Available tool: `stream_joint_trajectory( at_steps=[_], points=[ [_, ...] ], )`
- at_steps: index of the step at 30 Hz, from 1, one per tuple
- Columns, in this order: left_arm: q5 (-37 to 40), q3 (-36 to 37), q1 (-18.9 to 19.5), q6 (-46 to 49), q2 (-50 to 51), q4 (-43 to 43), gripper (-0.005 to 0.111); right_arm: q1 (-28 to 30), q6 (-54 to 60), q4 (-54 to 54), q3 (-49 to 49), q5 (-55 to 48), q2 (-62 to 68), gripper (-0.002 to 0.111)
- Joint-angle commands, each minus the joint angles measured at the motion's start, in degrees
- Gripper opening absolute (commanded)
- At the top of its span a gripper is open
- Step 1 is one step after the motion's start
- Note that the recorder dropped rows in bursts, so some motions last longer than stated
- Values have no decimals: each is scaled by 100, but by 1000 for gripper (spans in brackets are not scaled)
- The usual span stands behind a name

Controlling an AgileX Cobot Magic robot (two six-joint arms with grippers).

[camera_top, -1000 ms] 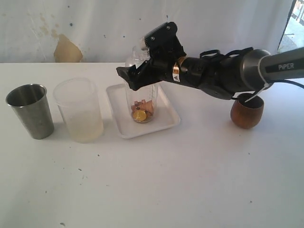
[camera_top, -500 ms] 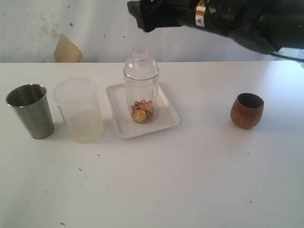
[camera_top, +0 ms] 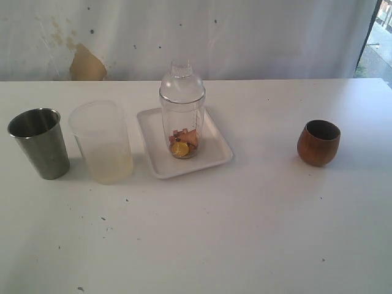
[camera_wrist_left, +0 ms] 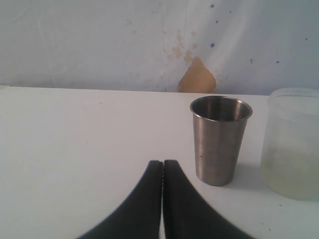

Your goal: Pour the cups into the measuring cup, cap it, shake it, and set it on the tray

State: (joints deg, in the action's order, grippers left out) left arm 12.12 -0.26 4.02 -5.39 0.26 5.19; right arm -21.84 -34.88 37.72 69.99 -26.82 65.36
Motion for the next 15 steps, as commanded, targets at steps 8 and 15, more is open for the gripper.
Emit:
stream_joint_trajectory(
  at_steps=[8, 15],
  points=[
    [-52, 26, -17, -16, -26, -3, 1, -210, 323, -1148, -1802, 279, -3081, 0],
    [-52, 26, -17, -16, -26, -3, 1, -210, 300, -1268, -1836, -205, -4305, 0]
  ],
)
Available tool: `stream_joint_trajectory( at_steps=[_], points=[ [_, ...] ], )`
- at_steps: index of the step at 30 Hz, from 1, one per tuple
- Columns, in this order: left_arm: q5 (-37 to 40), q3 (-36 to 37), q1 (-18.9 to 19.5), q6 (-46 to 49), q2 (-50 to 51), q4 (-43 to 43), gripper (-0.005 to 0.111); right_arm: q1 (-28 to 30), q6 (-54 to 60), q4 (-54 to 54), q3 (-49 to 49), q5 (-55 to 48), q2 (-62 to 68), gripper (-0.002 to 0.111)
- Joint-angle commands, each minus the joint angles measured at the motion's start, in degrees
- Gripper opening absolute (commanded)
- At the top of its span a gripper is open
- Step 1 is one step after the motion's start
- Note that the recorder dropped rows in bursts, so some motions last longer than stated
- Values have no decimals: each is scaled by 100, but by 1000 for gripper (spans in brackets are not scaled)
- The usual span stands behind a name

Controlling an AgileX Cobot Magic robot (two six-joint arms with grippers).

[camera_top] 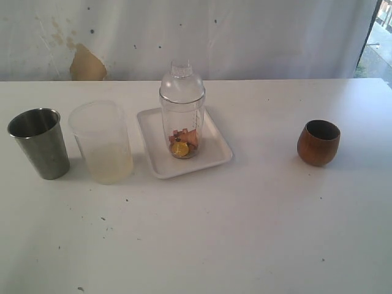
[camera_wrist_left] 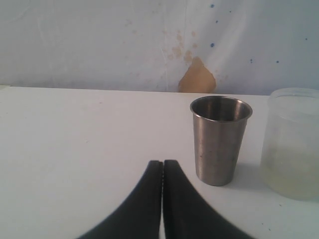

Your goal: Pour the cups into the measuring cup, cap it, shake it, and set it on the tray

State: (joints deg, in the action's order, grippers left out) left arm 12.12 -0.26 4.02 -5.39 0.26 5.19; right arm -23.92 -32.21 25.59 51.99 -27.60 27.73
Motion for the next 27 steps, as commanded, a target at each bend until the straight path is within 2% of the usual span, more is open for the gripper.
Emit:
stream_joint_trajectory(
  at_steps=[1, 14, 17, 19, 21, 22, 23, 24, 27],
  points=[
    [-52, 26, -17, -16, -26, -3, 1, -2, 34, -56, -36, -127, -656, 0],
    [-52, 26, -17, -16, -26, -3, 1, -2, 34, -175, -148, -149, -1880, 0],
    [-52, 26, -17, -16, -26, -3, 1, -2, 442, -164, -330, -76, -2103, 0],
    [-52, 26, -17, -16, -26, -3, 1, 100, 834, -355, -652, 336, -2439, 0],
    [-52, 26, -17, -16, -26, -3, 1, 382, 1927, -977, -1174, 872, -2773, 0],
    [-52, 26, -17, -16, -26, -3, 1, 629, 3075, -1653, -1530, 1152, -2773, 0],
    [-52, 26, -17, -16, -26, -3, 1, 793, 3536, -1994, -1677, 1261, -2773, 0],
    [-52, 26, -17, -16, -26, -3, 1, 1159, 4125, -2416, -1955, 1425, -2773, 0],
    [-52, 26, -17, -16, -26, -3, 1, 1786, 4147, -2559, -2573, 1832, -2773, 0]
  ],
)
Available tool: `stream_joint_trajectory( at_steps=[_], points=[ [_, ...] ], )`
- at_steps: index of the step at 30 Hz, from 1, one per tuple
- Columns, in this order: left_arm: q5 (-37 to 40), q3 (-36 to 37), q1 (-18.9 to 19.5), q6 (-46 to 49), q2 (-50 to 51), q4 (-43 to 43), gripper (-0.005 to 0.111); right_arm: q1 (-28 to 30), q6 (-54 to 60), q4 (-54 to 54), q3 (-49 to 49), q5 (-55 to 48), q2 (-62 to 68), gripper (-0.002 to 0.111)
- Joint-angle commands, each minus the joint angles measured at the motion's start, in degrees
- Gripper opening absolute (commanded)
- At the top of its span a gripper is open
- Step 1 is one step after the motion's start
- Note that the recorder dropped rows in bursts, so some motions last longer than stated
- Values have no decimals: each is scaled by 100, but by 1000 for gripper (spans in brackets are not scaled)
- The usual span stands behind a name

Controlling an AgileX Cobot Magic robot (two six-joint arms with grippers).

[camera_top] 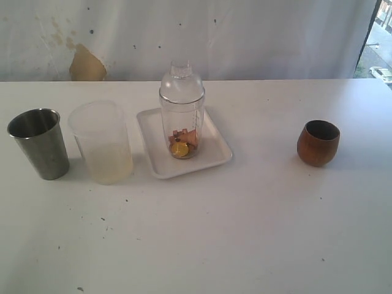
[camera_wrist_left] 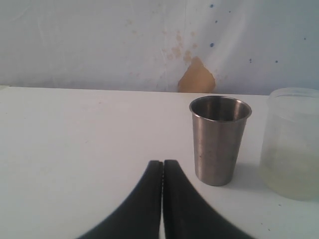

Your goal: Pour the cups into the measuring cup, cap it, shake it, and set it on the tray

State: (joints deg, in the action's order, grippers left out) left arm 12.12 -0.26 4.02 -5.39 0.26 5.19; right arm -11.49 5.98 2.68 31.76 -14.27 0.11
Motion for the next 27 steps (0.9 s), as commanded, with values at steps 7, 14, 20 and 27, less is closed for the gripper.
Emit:
stream_joint_trajectory(
  at_steps=[7, 14, 20, 27],
  points=[
    [-52, 26, -17, -16, -26, -3, 1, 1222, 163, -331, -2231, 708, -11, 0],
    [-52, 26, -17, -16, -26, -3, 1, 1222, 111, -331, -3176, 632, -11, 0],
    [-52, 26, -17, -16, -26, -3, 1, 1222, 166, -310, -3176, -272, -11, 0],
    [-52, 26, -17, -16, -26, -3, 1, 1212, 136, -310, -3176, -506, -11, 0]
  ],
)
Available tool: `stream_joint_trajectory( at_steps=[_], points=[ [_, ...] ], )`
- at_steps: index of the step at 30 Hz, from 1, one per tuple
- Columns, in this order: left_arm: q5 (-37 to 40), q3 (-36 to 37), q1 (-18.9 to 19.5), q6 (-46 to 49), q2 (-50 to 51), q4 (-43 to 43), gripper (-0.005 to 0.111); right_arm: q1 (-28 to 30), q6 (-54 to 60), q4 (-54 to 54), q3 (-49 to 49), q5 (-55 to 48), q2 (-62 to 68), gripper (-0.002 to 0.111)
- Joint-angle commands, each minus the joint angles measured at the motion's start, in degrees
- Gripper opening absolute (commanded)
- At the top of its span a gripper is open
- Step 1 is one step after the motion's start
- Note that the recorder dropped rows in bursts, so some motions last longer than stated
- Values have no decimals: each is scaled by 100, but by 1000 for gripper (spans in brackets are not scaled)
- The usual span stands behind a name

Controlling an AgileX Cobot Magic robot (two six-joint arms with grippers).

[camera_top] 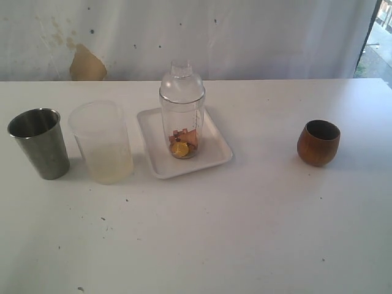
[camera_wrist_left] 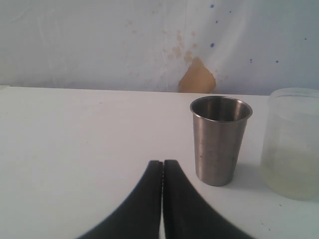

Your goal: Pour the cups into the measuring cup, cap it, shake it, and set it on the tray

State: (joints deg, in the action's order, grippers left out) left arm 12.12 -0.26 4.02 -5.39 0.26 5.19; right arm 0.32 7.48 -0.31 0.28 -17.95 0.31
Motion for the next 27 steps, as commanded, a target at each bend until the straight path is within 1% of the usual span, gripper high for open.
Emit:
stream_joint_trajectory(
  at_steps=[1, 27],
  points=[
    [-52, 26, -17, -16, -26, -3, 1, 30, -13, -11, -28, -165, -31, 0],
    [-52, 26, -17, -16, -26, -3, 1, 30, 29, -11, -28, -165, -31, 0]
  ],
)
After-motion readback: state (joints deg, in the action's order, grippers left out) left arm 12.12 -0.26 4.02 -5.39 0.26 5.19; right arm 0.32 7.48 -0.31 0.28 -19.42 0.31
